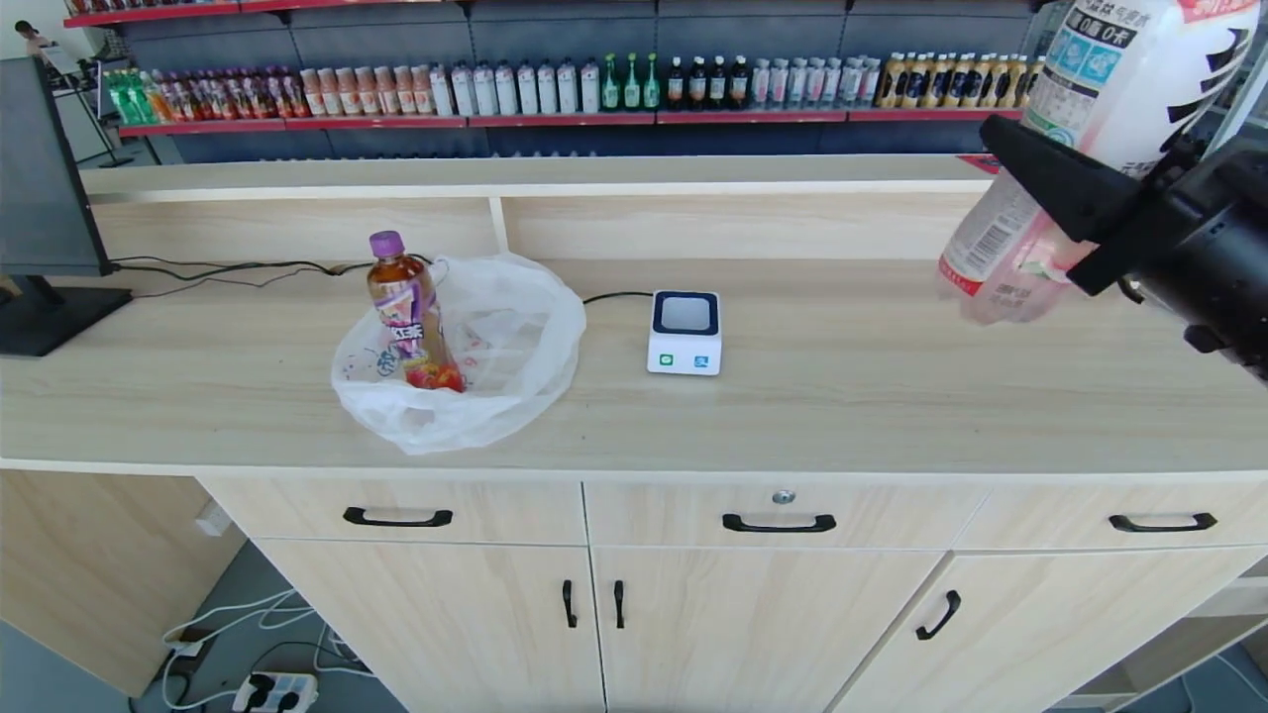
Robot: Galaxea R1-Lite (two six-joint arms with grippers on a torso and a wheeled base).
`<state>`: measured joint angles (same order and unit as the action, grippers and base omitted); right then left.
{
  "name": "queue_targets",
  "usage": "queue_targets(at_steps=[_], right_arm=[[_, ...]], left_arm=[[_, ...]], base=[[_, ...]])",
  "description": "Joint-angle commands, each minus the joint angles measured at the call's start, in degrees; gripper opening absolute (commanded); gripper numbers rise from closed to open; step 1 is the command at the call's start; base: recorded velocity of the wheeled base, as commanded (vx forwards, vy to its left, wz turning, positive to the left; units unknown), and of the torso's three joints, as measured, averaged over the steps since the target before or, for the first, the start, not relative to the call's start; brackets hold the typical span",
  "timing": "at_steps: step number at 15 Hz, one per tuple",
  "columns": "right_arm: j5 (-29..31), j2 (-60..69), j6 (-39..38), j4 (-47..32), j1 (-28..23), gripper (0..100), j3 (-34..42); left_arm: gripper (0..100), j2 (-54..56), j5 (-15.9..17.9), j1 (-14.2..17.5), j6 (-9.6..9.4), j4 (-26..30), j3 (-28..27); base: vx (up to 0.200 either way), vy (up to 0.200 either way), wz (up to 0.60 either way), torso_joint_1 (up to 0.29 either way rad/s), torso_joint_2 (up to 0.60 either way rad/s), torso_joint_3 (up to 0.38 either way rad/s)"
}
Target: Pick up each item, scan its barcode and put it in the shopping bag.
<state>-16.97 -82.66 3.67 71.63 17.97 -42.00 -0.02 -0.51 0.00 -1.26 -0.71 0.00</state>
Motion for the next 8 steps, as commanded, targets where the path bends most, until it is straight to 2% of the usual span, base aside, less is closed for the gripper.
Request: queue_targets(at_steps=[1, 4, 8], right_arm=[[1.06, -3.03, 2.22, 0.17, -5.49, 0, -2.12], [2.03, -2.50, 2.75, 0.26, -5.58, 0, -0.81], [6.42, -0.92, 2.66, -0.18, -5.49, 0, -0.10]], left_arm=[[100, 0.02, -0.02, 0.00, 0.03, -0.08, 0.00], [100, 0.02, -0.02, -0.09, -0.06, 0.00, 0.00], [100, 0.02, -0.02, 0.00, 0.11, 0.00, 0.00]], base=[[0.000, 0.000, 0.00, 0.000, 0.00, 0.000], [0.000, 0.000, 0.00, 0.000, 0.00, 0.000], [0.000, 0.200, 0.00, 0.007, 0.00, 0.002]])
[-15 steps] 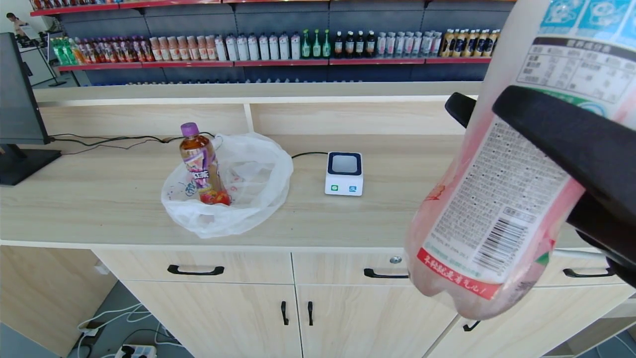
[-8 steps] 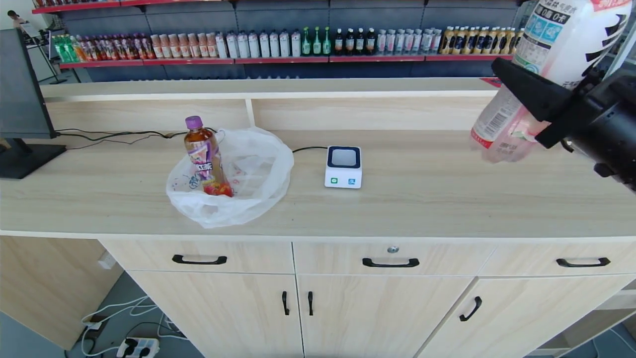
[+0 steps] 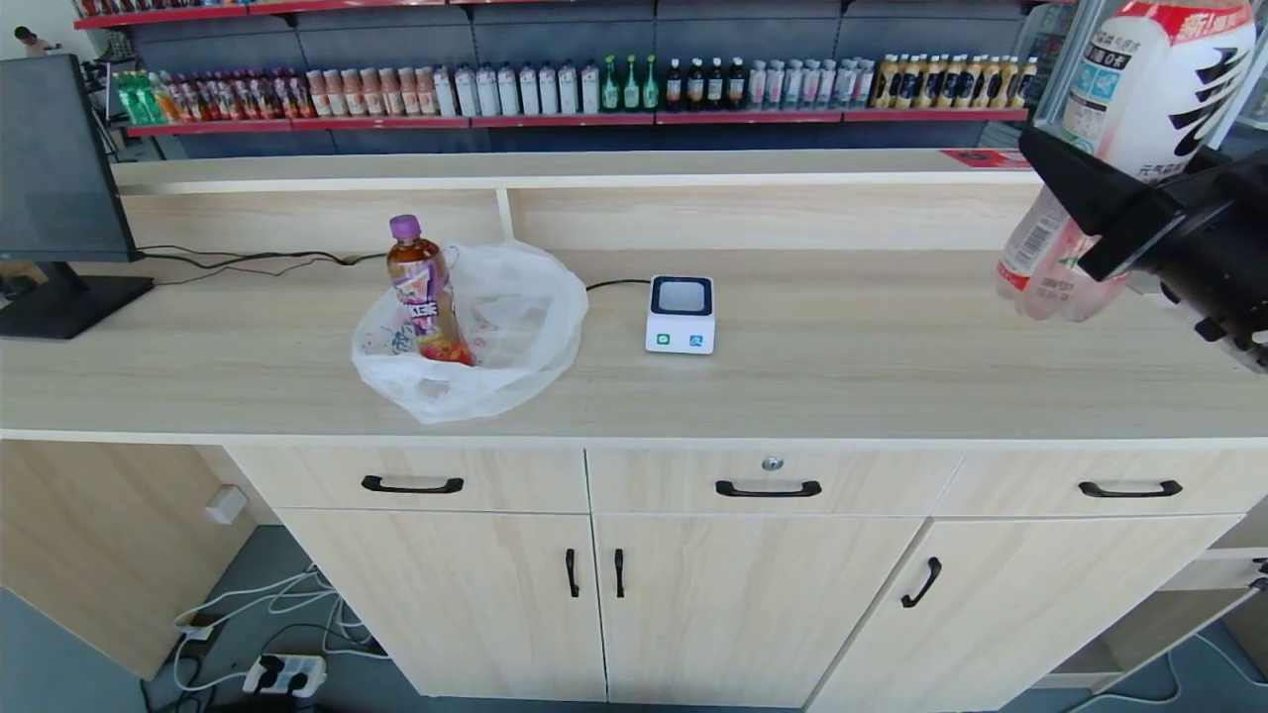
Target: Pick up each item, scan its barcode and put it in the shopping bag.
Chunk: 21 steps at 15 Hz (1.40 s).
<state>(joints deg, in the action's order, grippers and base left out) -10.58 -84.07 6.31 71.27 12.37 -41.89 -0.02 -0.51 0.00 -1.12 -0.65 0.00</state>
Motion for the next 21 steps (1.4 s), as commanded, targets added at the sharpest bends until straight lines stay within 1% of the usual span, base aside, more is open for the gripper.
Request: queue_targets(at_steps=[1, 5, 10, 13, 17, 18, 20, 21], right_arm=[[0.12, 0.92, -0.07, 0.10, 0.02, 0, 0.31], [-0.40, 1.10, -0.07, -1.31, 0.11, 0, -0.21], [-1.64, -0.48, -0.16, -1.39, 0.55, 0, -0.92], [-1.64, -1.63, -0.25, -1.31, 2.66, 0, -1.18], [-1.55, -5.05, -0.95, -1.39, 2.48, 0, -1.97], [-1.55, -7.78, -1.74, -1.31, 2.48, 0, -3.82], [-1.55, -14.72, -3.24, -1.13, 3.10, 0, -10.32], [-1.55, -18.77, -3.85, -0.87, 3.36, 0, -14.63]], left_arm=[[100, 0.02, -0.02, 0.00, -0.02, -0.06, 0.00], [100, 0.02, -0.10, 0.00, 0.51, -0.14, 0.00], [100, 0.02, -0.10, 0.00, 0.51, -0.14, 0.00], [100, 0.02, -0.10, 0.00, 0.59, -0.14, 0.00], [100, 0.02, -0.10, 0.00, 0.59, -0.23, 0.00], [100, 0.02, -0.10, 0.00, 0.59, -0.23, 0.00], [100, 0.02, -0.10, 0.00, 0.51, -0.32, 0.00], [100, 0.02, -0.10, 0.00, 0.33, -0.50, 0.00]], base=[[0.000, 0.200, 0.00, 0.007, 0.01, 0.002], [0.000, 0.200, 0.00, 0.004, 0.00, 0.000], [0.000, 0.200, 0.00, 0.003, 0.00, 0.003], [0.000, 0.200, 0.00, -0.001, 0.00, 0.004], [0.000, 0.200, 0.00, 0.001, 0.00, 0.002], [0.000, 0.200, 0.00, -0.002, 0.00, -0.002], [0.000, 0.200, 0.00, 0.002, 0.00, 0.000], [0.000, 0.000, 0.00, 0.000, 0.00, 0.000]])
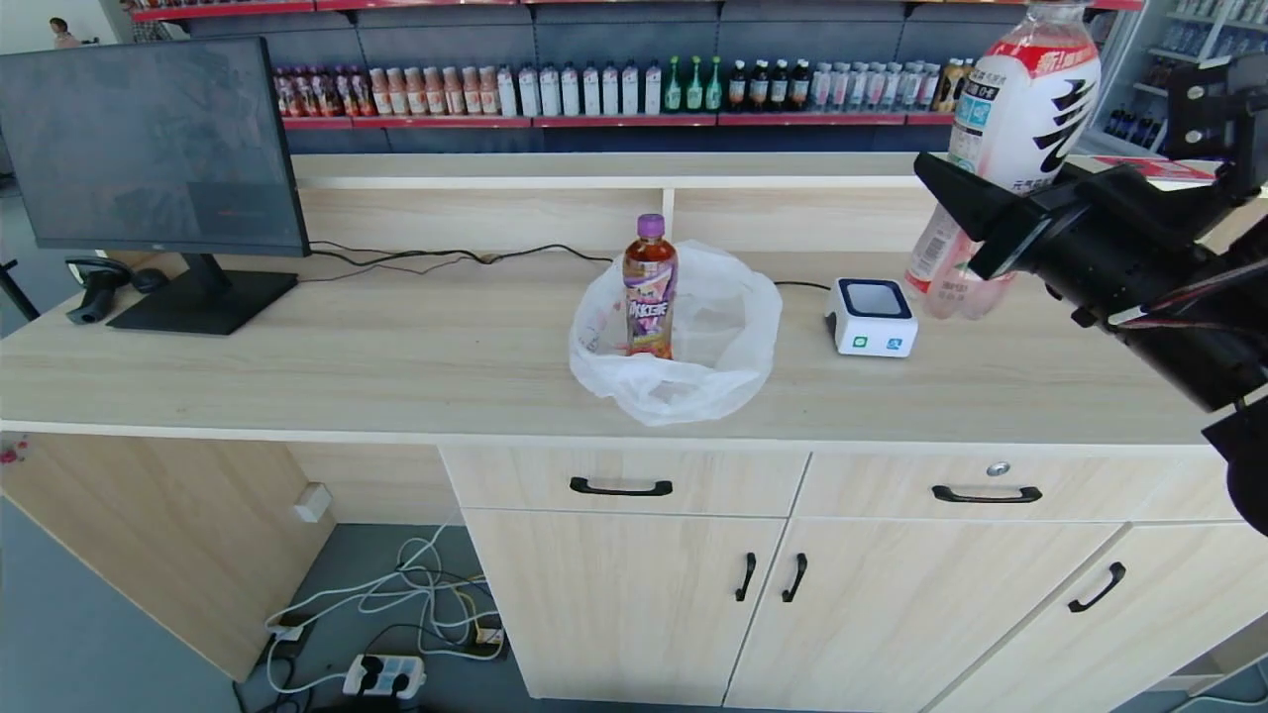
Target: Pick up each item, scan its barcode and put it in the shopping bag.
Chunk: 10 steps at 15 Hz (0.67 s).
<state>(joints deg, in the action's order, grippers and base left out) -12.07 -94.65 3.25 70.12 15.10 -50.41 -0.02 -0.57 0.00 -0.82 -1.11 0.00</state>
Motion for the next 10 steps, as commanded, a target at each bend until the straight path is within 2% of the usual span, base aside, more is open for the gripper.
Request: queue_targets(at_steps=[1, 4, 6, 10], right_arm=[[0.03, -12.05, -1.76, 0.72, 0.63, 0, -10.06], [-1.11, -22.60, -4.92, 1.16, 1.24, 0, -24.83], [-1.38, -26.47, -6.59, 3.36, 1.16, 0, -28.25], [-1.11, -31.48, -8.79, 6.52, 0.89, 0, -28.43]], left_arm=[[100, 0.02, -0.04, 0.00, -0.15, -0.03, 0.00], [100, 0.02, -0.04, 0.00, -0.06, -0.03, 0.00], [100, 0.02, -0.04, 0.00, -0.15, -0.03, 0.00], [100, 0.02, -0.04, 0.00, -0.15, -0.21, 0.00]], base=[[0.000, 0.000, 0.00, 0.000, 0.00, 0.000], [0.000, 0.000, 0.00, 0.000, 0.00, 0.000], [0.000, 0.000, 0.00, 0.000, 0.00, 0.000], [0.000, 0.000, 0.00, 0.000, 0.00, 0.000]])
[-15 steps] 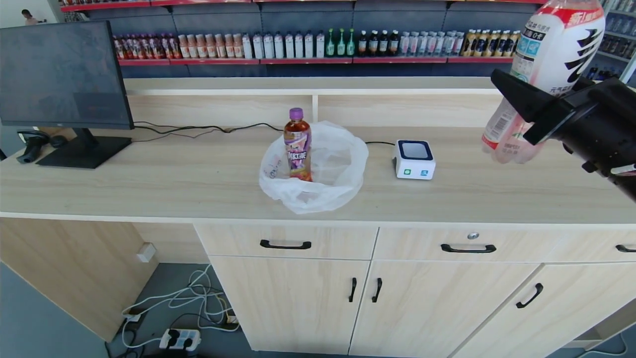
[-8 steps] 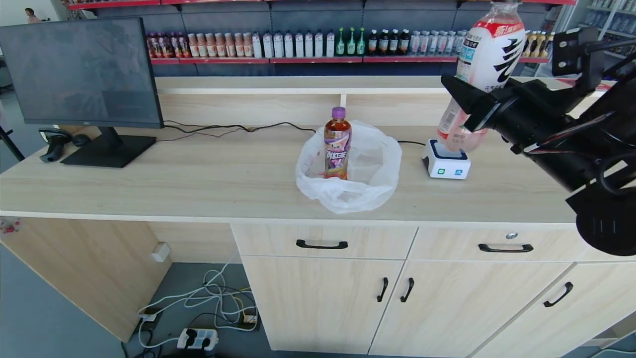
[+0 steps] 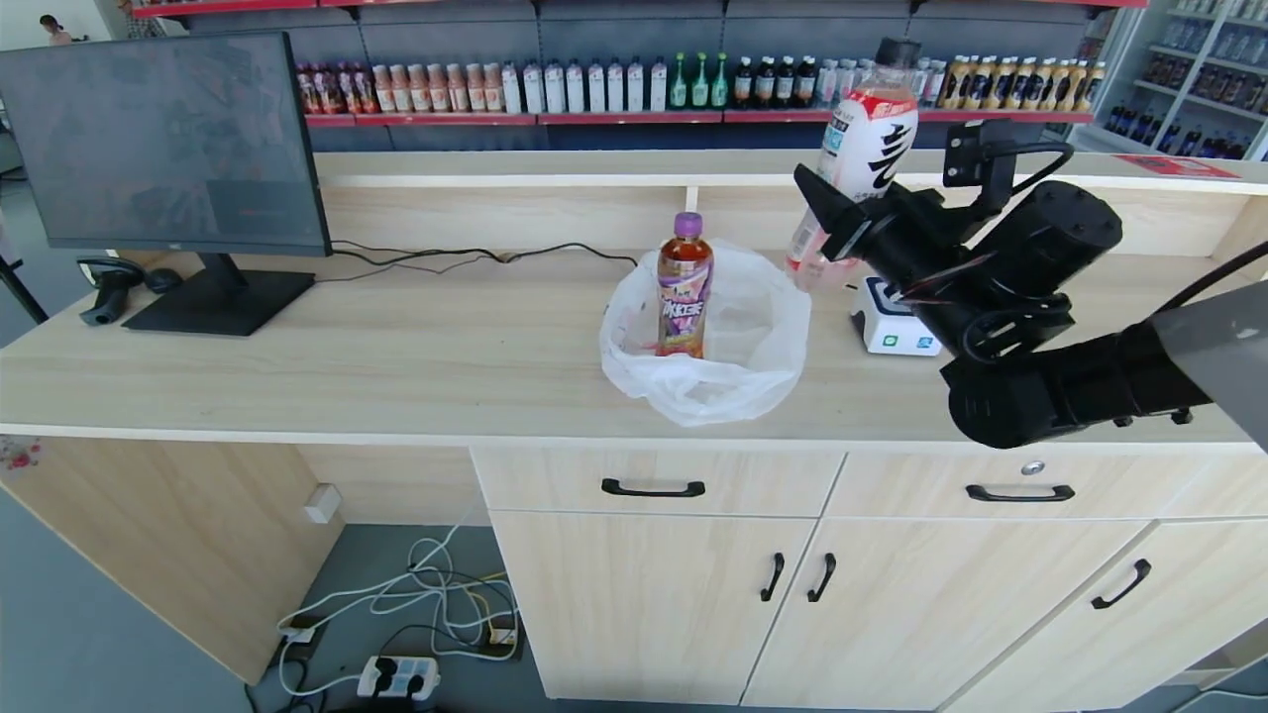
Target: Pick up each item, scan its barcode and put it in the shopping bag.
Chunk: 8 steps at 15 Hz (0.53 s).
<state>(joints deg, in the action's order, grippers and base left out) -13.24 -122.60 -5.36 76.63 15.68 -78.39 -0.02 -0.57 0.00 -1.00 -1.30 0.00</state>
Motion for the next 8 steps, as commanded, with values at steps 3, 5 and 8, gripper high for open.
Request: queue_targets(at_steps=[3, 5, 8], right_arm=[[0.14, -9.67, 0.00, 4.49, 0.85, 0, -0.54], [0.14, -12.31, -0.35, 5.20, 2.34, 0, -0.63], [-0.12, -13.81, -0.96, 5.72, 2.43, 0, -2.47]], left_arm=[[100, 0.02, -0.04, 0.00, -0.06, -0.01, 0.00], [100, 0.02, -0.04, 0.00, -0.14, 0.16, 0.00], [100, 0.02, -0.04, 0.00, -0.93, 0.16, 0.00]], base=[[0.000, 0.000, 0.00, 0.000, 0.00, 0.000], [0.000, 0.000, 0.00, 0.000, 0.00, 0.000], [0.133, 0.000, 0.00, 0.003, 0.00, 0.003]])
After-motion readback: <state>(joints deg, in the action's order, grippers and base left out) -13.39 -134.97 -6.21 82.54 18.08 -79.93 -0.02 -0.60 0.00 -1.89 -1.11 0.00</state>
